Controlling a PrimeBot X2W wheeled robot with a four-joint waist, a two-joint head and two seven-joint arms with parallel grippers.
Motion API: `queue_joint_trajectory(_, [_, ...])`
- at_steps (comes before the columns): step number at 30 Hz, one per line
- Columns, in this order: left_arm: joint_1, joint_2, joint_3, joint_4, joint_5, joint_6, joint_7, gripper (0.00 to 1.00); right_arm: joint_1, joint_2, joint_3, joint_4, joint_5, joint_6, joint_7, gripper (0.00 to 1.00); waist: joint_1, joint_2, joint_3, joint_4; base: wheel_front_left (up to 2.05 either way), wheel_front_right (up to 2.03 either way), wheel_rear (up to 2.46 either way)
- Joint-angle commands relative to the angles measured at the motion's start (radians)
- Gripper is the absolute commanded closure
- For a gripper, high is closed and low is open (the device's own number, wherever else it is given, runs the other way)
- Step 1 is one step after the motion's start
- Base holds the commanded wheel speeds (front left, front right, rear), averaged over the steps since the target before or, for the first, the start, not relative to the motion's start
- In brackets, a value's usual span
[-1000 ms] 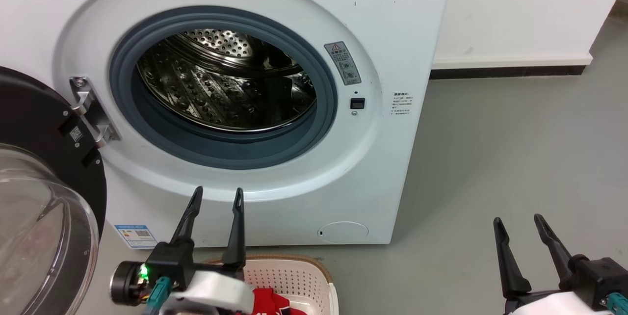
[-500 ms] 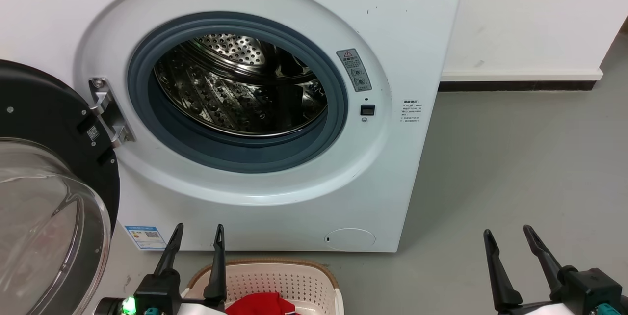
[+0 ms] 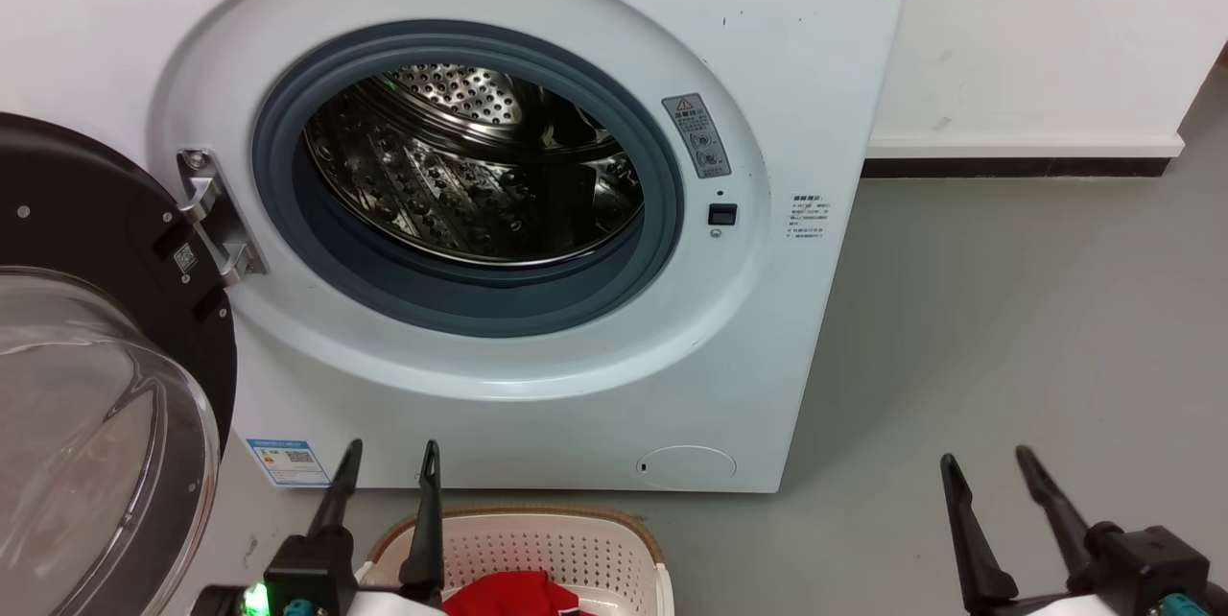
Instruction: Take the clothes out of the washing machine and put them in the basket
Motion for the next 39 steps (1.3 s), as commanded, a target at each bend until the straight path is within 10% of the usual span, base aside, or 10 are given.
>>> queue_joint_trajectory(1, [0.002, -0.001, -0.001, 0.006, -0.001, 0.0, 0.0, 1.0, 0.001, 0.0, 0.001, 0.006, 0.001, 0.0, 0.0, 1.0, 0.0, 0.0, 0.0, 0.0, 0.0, 0.0, 0.0])
queue_joint_trajectory(39, [-0.077, -0.034, 0.108, 0.074, -0.612, -0.082, 0.158, 1.0, -0.13, -0.033, -0.006, 0.164, 0.669, 0.0, 0.036, 1.0, 0.0, 0.0, 0.018, -0.007, 0.0, 0.0, 0.0])
